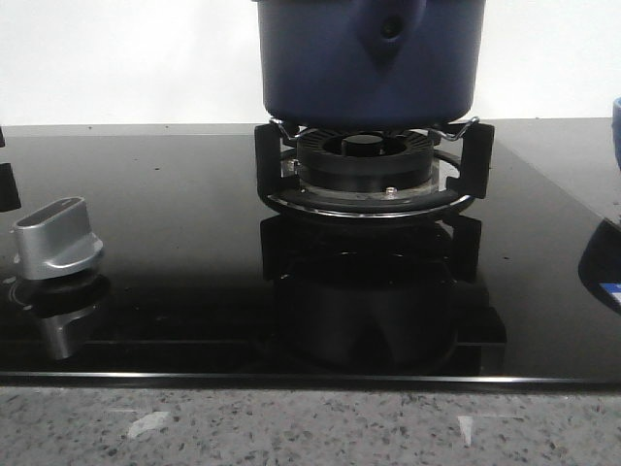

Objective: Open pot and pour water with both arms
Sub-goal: 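Close the left gripper around the blue lid handle, then lift the glass lid up off the pot with the left gripper, then lower the right gripper over the rim of the light blue bowl, then close the right gripper on the bowl rim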

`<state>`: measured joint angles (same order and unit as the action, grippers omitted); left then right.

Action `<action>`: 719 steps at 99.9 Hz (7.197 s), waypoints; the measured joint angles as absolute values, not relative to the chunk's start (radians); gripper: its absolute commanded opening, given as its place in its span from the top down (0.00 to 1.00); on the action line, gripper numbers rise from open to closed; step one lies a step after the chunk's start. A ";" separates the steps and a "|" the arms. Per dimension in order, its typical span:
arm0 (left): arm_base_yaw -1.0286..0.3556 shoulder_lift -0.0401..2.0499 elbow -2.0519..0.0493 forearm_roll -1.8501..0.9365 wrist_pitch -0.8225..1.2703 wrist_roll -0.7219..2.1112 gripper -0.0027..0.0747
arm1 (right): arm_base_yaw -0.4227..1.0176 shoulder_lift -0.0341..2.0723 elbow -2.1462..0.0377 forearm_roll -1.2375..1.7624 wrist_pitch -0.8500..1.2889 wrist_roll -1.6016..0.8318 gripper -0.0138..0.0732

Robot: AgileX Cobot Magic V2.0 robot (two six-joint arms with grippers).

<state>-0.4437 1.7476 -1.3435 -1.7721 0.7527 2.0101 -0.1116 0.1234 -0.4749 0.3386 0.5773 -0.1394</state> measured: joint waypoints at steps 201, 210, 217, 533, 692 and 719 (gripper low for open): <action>-0.487 1.829 -1.442 -1.805 0.785 1.931 0.65 | -0.112 0.123 -0.475 0.340 0.580 -0.139 0.43; -0.487 1.829 -1.442 -1.801 0.799 1.917 0.65 | -0.112 0.123 -0.475 0.350 0.580 -0.139 0.43; -0.487 1.829 -1.442 -1.799 0.801 1.914 0.65 | -0.112 0.123 -0.475 0.360 0.580 -0.139 0.43; -0.115 1.332 -1.094 -1.597 0.900 1.726 0.57 | -0.112 0.248 -0.540 0.477 0.733 -0.139 0.44; -0.115 1.332 -1.094 -1.651 0.948 1.730 0.57 | -0.251 1.359 -1.152 0.035 1.000 0.186 0.44; -0.115 1.332 -1.094 -1.651 0.950 1.730 0.57 | -0.251 1.402 -1.152 0.044 1.000 0.202 0.44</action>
<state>-0.1155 1.3317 -1.0939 -1.6511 0.9499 1.7301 -0.2509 1.4024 -1.1524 0.0439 1.0001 0.2019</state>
